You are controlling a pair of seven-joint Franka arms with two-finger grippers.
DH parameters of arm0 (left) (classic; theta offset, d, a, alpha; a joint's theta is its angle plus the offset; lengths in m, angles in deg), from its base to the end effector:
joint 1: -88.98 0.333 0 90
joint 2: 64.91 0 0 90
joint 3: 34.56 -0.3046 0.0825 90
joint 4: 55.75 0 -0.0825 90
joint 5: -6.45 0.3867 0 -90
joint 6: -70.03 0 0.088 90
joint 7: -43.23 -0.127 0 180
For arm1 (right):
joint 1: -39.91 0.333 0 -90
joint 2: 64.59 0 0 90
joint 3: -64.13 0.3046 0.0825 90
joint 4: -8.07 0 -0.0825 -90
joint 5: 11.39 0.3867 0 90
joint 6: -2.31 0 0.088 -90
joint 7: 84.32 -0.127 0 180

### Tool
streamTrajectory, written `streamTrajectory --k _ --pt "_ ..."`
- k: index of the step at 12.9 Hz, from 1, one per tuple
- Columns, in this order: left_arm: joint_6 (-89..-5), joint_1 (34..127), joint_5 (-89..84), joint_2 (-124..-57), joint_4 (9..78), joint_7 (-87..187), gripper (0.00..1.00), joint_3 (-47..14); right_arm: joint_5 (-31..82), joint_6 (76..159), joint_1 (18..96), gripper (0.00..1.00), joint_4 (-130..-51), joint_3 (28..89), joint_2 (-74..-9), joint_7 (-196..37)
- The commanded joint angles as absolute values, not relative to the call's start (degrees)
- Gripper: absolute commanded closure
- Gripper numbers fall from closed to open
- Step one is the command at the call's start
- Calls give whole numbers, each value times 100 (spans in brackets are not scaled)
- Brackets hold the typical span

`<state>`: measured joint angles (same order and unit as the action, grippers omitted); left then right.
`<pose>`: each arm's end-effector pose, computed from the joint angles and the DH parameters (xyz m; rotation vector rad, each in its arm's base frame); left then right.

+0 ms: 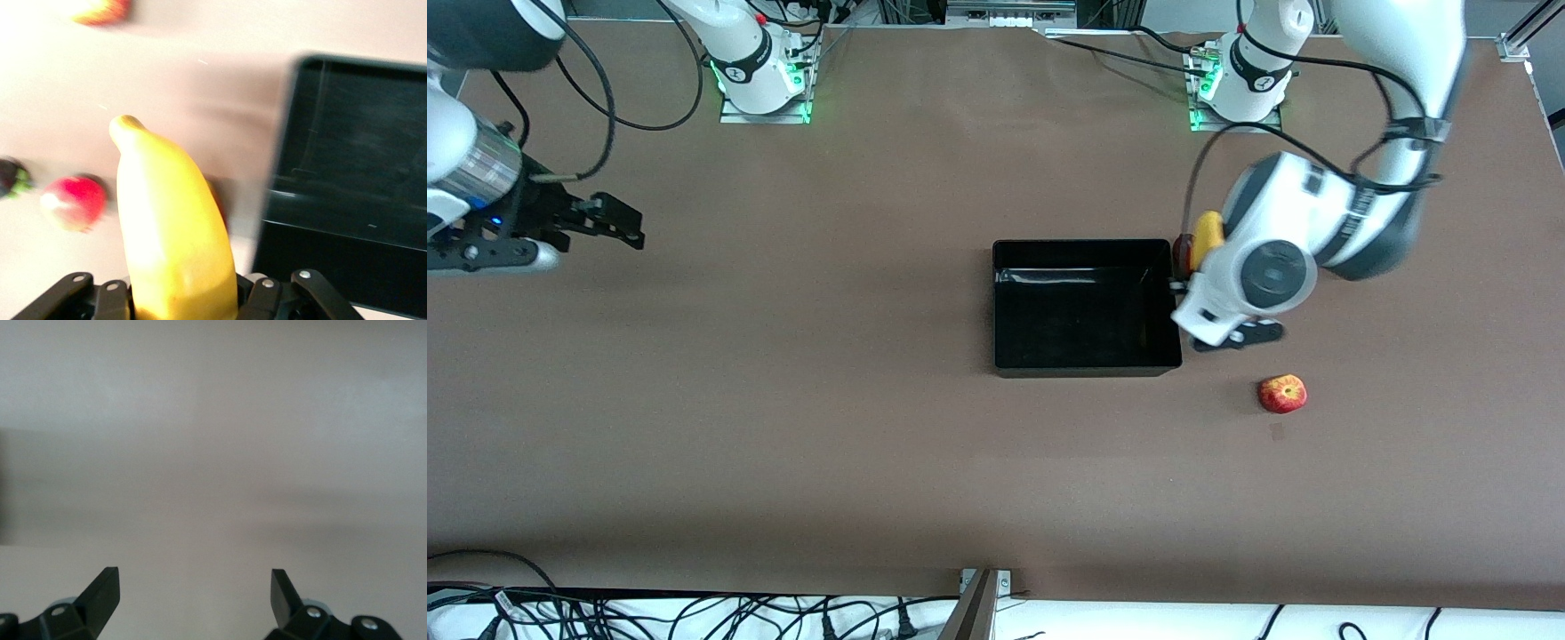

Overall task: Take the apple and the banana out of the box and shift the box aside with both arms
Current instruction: 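Lift the banana out with the left gripper while the right gripper reaches the box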

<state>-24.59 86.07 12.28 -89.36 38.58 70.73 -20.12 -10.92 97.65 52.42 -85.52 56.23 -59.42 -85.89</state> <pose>0.5877 -0.1587 0.3170 -2.9327 -0.2178 0.5656 0.5823 0.0506 0.5200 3.1318 0.0818 -0.0917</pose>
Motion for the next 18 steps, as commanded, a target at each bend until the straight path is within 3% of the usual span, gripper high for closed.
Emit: streamTrajectory --k 1,4,7,10,14,15,16,17,18 --pt "-2348 9045 1837 -9013 3741 5473 100 -2505 -1183 9733 5266 0 -8439 5622 -5381 -8503" --pt "-3180 9556 2236 -9346 3741 4221 100 -2996 -1148 9522 5336 0 -8492 5639 -5281 -8511" --pt "-4287 9706 2210 -9847 3750 3586 100 -3402 -991 9704 6010 0 -8457 5639 -5054 -8948" --pt "-5448 9803 2104 -10305 3864 3611 100 -3447 -394 10511 6678 0 -8439 5639 -4571 -9958" --pt "-5934 9830 2113 -10561 3908 3787 100 -3447 -93 11970 7654 0 -8387 5639 -3763 -11426" --pt "-5978 9830 2113 -10604 3917 3813 83 -3447 -76 12243 7865 0 -8265 5639 -3526 -11699" --pt "-6048 9830 2122 -10640 3934 3866 56 -3456 -76 12394 8041 0 -8124 5639 -3280 -12024" --pt "-6179 9830 2130 -10675 3961 3884 13 -3456 -84 12526 8200 0 -7958 5639 -3051 -12236" --pt "-6250 9830 2131 -10675 4013 3901 0 -3456 -93 12649 8340 0 -7869 5639 -2884 -12368"
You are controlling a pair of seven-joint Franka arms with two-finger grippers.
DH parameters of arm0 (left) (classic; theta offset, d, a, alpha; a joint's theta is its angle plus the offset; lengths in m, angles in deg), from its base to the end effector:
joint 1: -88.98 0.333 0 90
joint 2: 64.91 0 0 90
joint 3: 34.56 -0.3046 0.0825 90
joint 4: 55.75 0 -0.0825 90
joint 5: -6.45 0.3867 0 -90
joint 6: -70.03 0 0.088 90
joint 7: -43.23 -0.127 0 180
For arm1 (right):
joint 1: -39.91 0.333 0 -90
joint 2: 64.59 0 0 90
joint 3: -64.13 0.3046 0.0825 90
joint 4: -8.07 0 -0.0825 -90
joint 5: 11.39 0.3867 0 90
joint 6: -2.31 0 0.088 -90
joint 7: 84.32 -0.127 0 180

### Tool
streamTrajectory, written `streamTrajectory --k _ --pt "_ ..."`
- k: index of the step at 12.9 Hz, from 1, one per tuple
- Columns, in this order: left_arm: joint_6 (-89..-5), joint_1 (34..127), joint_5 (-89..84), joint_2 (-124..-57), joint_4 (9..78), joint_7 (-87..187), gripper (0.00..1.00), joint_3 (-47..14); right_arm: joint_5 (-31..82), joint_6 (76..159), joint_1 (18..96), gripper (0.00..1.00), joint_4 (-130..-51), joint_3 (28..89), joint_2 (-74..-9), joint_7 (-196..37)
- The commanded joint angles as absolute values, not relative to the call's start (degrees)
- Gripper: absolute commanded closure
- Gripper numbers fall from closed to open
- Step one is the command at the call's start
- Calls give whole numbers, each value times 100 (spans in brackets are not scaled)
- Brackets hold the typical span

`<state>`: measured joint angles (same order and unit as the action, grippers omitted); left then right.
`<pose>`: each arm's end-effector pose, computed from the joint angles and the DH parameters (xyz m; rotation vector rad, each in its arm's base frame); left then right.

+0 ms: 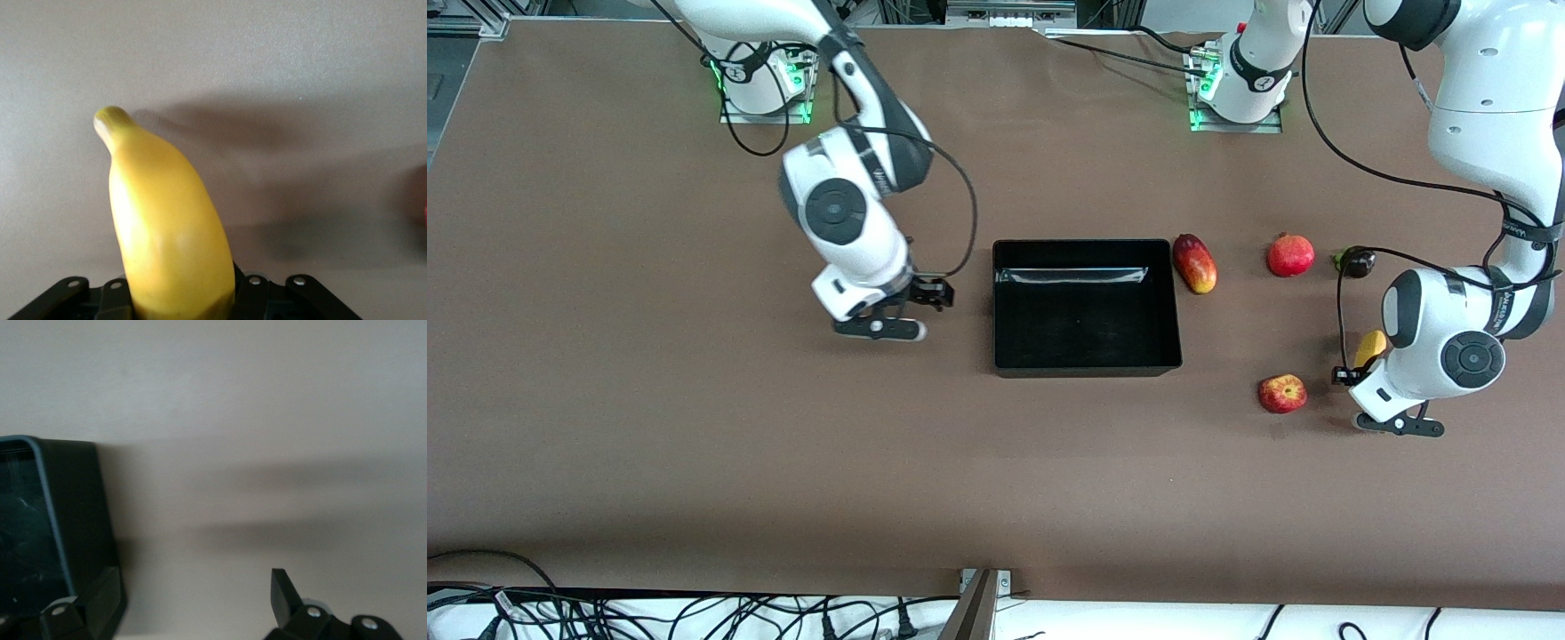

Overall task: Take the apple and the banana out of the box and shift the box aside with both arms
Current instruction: 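Set the banana down with the left gripper while the right gripper grips the box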

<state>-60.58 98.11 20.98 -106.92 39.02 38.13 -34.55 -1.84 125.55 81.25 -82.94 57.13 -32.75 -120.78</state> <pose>0.6549 0.1151 0.1439 -2.9629 0.1568 0.1918 0.5587 0.4048 0.2839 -3.0678 0.1674 0.0519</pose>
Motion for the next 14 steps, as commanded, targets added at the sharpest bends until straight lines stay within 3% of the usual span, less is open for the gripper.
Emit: streamTrajectory --k 1,5,7,14 --pt "-6242 9830 2139 -10649 4031 3910 0 -3447 -93 12798 8438 0 -7859 5639 -2769 -12474" --pt "-5953 9830 2131 -10001 4390 3901 0 -3412 -85 13423 8763 0 -7833 5639 -2478 -12992" --pt "-5244 9742 2052 -9211 4654 3884 0 -3394 -76 13432 8904 0 -7789 5639 -2451 -13125" --pt "-2773 9215 409 -6635 4419 3919 0 -3447 109 13493 9282 3 -7710 5630 -2135 -13284"
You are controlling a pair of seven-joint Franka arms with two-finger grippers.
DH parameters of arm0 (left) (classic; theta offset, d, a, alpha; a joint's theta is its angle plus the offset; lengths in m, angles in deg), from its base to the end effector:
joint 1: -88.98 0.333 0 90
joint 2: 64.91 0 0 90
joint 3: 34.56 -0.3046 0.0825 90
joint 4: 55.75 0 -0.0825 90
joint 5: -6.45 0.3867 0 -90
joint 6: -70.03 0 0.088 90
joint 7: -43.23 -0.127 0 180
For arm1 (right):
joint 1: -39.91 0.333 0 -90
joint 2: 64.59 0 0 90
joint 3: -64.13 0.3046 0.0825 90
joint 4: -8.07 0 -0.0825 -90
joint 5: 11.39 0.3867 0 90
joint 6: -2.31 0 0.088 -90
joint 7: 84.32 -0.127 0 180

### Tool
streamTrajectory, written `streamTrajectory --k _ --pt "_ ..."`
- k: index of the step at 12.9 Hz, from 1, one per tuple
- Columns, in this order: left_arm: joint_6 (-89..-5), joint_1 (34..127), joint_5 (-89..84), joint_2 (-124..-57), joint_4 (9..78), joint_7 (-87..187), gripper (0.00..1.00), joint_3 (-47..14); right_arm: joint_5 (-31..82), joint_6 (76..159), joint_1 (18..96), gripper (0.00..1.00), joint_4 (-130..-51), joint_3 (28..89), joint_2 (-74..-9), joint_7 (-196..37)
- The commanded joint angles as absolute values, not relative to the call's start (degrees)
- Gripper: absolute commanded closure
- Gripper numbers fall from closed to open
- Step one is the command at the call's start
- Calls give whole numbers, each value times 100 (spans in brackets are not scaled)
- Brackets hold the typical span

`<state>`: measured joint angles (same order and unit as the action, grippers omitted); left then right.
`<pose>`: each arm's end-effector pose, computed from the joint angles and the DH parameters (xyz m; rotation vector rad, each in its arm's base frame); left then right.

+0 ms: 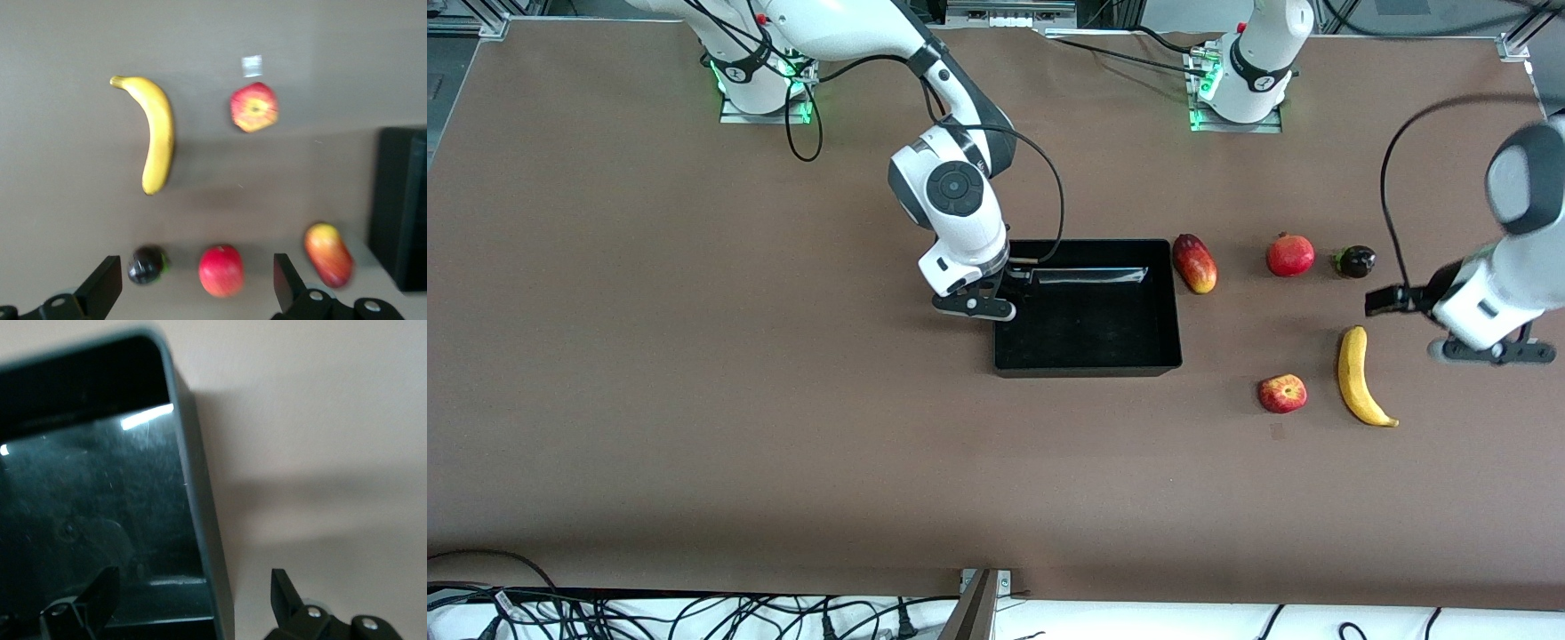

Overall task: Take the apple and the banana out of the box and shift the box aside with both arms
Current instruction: 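Raise the left gripper away while the right gripper holds the box rim, then slide the black box away from the fruits with the right gripper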

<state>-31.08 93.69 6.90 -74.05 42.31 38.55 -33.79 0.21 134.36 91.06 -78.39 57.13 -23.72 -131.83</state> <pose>0.5962 0.0423 0.4495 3.1345 -0.0232 -0.1669 0.5014 0.5142 0.2241 -3.0141 0.2335 -0.0101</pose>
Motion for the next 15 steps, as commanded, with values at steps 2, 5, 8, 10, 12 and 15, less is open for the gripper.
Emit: streamTrajectory --k 2,5,8,10,12,15 --pt "-2333 9013 355 -6168 4278 3928 0 -3464 83 13695 9309 37 -7719 5630 -1995 -13275" --pt "-2077 8854 452 -5745 4260 3945 0 -3473 21 13696 9318 100 -7710 5622 -1906 -13021" --pt "-1321 8767 776 -5657 3927 3858 0 -3491 21 13312 9116 100 -7710 5578 -2107 -12662" --pt "-1259 8600 777 -5499 3952 3936 0 -3692 47 12680 8705 100 -7727 5560 -2528 -11995" --pt "-1232 8599 777 -5455 3952 3936 0 -3693 47 11942 8151 100 -7762 5543 -2976 -11275" --pt "-1250 8599 768 -5402 4014 3963 0 -3693 109 11194 7395 100 -7833 5289 -3390 -9949"
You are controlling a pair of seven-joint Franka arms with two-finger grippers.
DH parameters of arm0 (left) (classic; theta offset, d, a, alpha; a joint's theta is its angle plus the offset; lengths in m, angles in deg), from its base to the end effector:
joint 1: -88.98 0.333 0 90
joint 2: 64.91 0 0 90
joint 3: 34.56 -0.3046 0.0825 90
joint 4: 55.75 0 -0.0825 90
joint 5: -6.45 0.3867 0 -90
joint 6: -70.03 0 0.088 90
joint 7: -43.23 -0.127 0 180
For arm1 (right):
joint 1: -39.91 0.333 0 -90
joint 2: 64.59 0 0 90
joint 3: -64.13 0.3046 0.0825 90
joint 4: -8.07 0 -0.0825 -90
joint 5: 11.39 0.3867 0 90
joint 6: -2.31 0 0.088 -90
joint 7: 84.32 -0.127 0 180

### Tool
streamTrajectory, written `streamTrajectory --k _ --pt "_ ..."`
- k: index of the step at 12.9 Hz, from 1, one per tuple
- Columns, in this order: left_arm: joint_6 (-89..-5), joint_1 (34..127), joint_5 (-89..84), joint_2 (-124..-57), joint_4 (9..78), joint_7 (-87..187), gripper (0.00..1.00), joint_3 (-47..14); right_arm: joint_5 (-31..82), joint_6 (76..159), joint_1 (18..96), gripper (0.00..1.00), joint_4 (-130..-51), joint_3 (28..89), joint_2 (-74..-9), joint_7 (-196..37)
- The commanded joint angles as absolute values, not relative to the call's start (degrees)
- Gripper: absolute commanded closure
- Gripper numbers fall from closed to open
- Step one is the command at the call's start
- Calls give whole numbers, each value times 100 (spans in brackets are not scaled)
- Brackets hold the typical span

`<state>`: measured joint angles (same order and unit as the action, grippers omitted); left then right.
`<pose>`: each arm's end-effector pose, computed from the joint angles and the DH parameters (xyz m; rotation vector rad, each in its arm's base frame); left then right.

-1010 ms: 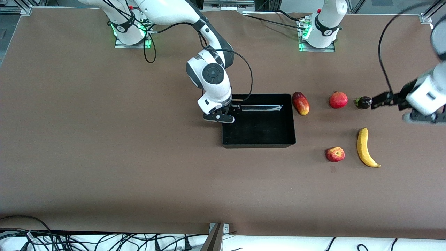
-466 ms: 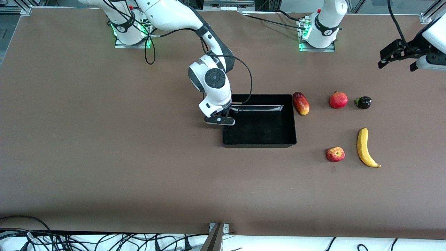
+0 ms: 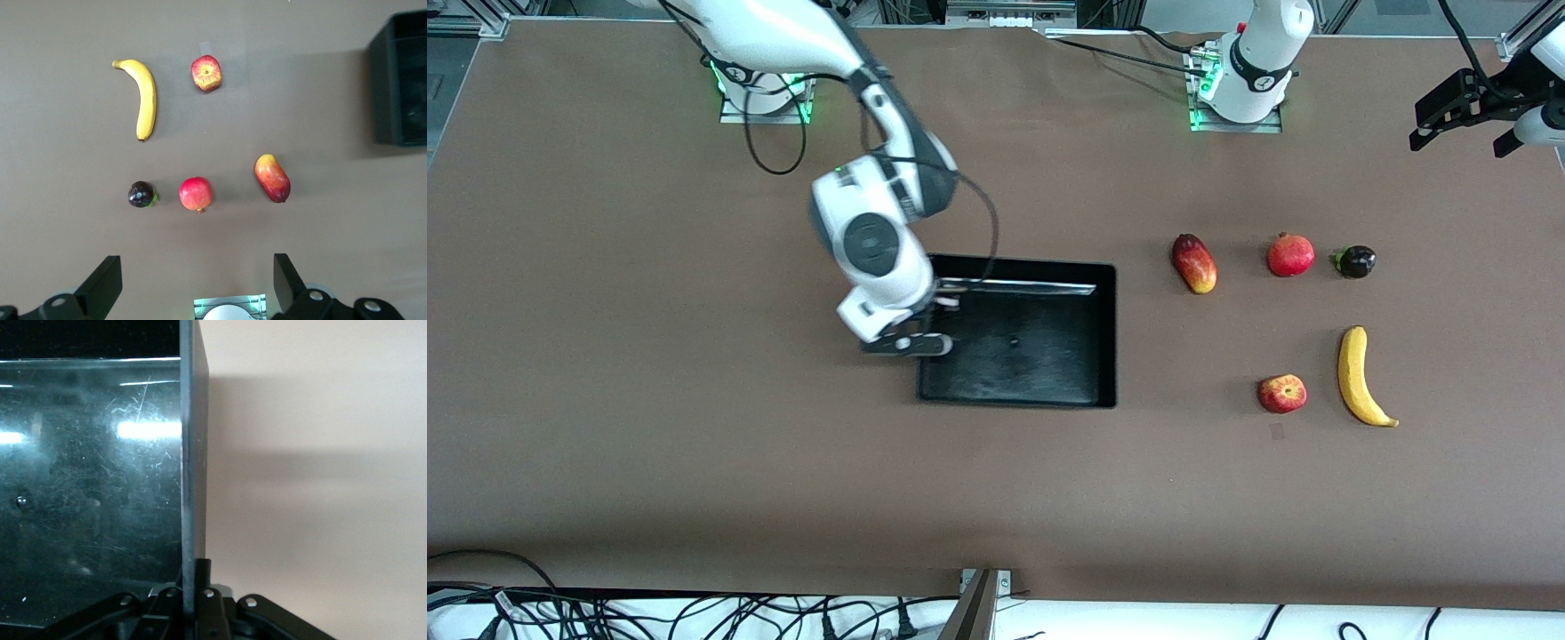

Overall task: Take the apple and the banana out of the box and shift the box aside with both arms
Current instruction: 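Slide the black box away from the fruits with the right gripper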

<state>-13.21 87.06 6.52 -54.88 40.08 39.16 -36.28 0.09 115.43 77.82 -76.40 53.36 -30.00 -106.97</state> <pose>0.4901 -0.0002 0.6271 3.1331 -0.1175 -0.0699 0.6015 0.3473 0.2915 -3.1089 -0.0290 0.1766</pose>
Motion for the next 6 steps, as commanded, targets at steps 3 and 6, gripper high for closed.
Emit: streamTrajectory --k 3,6 --pt "-1276 8582 742 -5331 4093 4059 0 -3684 118 10621 6726 100 -8016 4938 -3654 -8656" --pt "-1285 8547 733 -5340 4093 4130 0 -3684 109 10900 6690 100 -8587 4174 -3726 -7775"
